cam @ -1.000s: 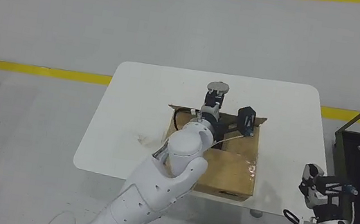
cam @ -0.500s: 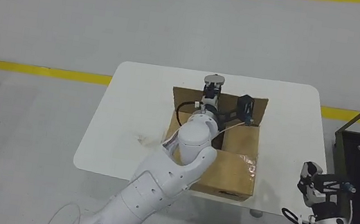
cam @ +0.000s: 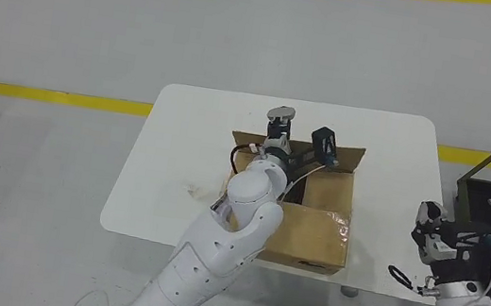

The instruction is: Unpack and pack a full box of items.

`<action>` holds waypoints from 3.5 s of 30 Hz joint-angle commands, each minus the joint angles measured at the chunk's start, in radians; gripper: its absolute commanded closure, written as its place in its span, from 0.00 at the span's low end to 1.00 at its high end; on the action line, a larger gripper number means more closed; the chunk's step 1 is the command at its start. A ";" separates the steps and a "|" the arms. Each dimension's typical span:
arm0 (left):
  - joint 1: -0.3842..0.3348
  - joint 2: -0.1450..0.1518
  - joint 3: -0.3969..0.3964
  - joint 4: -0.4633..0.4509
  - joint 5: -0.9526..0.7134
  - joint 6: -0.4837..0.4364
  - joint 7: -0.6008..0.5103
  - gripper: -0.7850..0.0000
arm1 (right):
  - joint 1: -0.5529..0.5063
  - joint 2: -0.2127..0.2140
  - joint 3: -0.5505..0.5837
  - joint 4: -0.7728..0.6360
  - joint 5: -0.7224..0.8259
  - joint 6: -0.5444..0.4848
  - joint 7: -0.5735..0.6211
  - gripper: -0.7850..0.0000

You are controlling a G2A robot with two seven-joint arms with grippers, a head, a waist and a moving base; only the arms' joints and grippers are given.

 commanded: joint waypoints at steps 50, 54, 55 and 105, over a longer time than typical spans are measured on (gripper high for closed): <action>0.483 0.035 -0.309 -0.555 -0.255 0.012 0.042 0.00 | 0.656 -0.008 -0.258 0.471 0.187 -0.248 0.414 1.00; 0.526 0.040 -0.339 -0.584 -0.304 0.026 0.069 0.00 | 0.561 0.007 -0.194 0.349 0.241 -0.298 0.469 1.00; 0.534 0.040 -0.345 -0.587 -0.318 0.033 0.075 0.00 | 0.531 0.012 -0.178 0.312 0.243 -0.312 0.483 1.00; 0.568 0.050 -0.375 -0.605 -0.365 0.039 0.106 0.00 | 0.271 0.092 -0.075 0.269 0.751 -0.713 0.710 0.32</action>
